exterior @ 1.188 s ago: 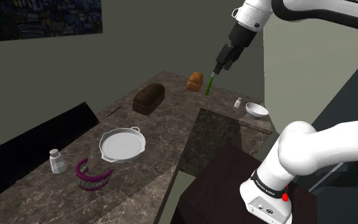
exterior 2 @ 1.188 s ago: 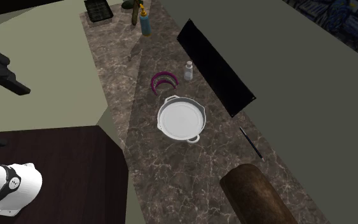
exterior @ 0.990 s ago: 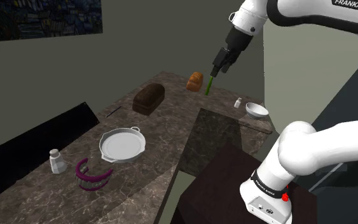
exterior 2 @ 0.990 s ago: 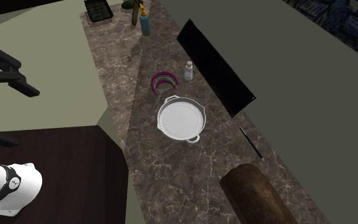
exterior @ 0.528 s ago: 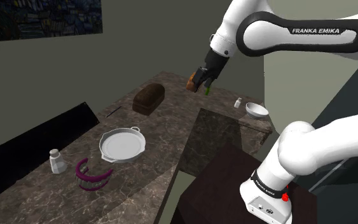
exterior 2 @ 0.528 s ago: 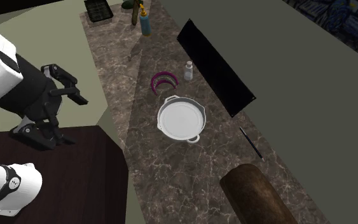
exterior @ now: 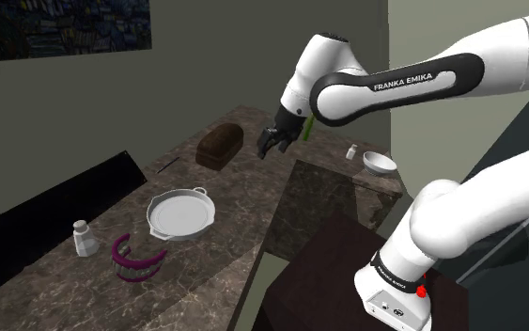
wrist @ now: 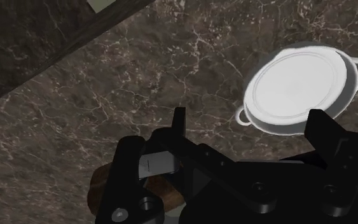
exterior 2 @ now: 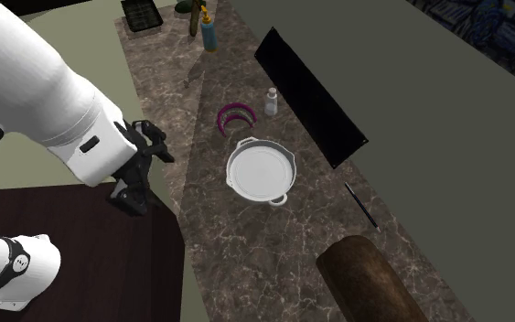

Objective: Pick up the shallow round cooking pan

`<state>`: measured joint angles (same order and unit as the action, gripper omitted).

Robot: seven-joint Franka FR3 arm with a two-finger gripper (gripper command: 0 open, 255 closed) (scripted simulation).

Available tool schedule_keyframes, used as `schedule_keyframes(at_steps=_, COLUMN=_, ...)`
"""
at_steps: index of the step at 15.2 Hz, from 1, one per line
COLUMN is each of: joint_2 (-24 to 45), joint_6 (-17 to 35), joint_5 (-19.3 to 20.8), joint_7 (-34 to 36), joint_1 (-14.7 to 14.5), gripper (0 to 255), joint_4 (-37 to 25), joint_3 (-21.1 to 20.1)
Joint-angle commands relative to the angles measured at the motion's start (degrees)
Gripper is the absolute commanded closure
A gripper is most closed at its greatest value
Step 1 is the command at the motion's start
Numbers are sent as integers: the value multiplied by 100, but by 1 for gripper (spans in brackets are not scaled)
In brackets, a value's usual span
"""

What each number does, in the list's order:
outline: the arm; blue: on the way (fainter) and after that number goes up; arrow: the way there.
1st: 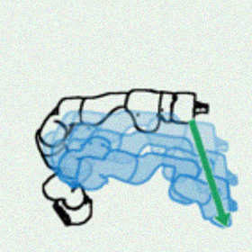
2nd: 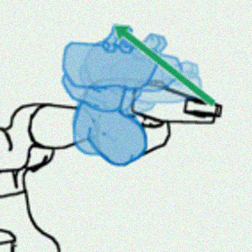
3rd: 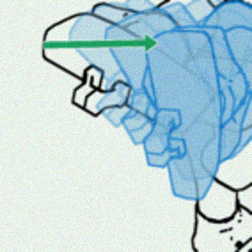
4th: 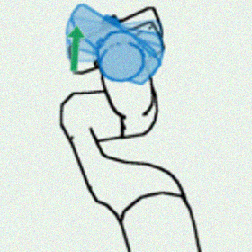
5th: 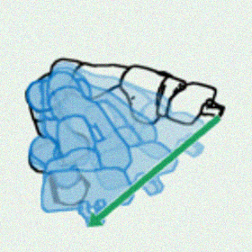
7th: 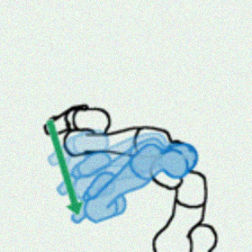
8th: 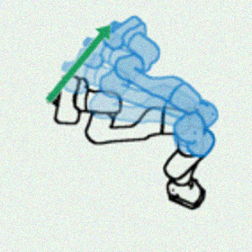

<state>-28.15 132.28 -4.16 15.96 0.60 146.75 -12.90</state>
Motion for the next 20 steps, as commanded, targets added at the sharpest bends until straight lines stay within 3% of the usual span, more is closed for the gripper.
schedule_keyframes(at_steps=1, joint_2=473, joint_6=438, joint_5=57, joint_7=213, joint_1=77, gripper=0, joint_4=-73, joint_3=-135)
schedule_keyframes(at_steps=7, joint_2=1835, joint_6=1619, joint_5=545, joint_7=1058, joint_1=351, gripper=0, joint_4=-287, joint_3=-545)
schedule_keyframes(at_steps=12, joint_2=3094, joint_6=2369, joint_5=1585, joint_7=2184, joint_1=525, gripper=0, joint_4=-741, joint_3=-701)
schedule_keyframes(at_steps=16, joint_2=4103, joint_6=2754, joint_5=2579, joint_7=3194, joint_1=298, gripper=0, joint_4=-1291, joint_3=-414)
schedule_keyframes(at_steps=20, joint_2=5051, joint_6=3024, joint_5=3211, joint_7=3937, joint_1=-141, gripper=0, joint_4=-1963, joint_3=59)
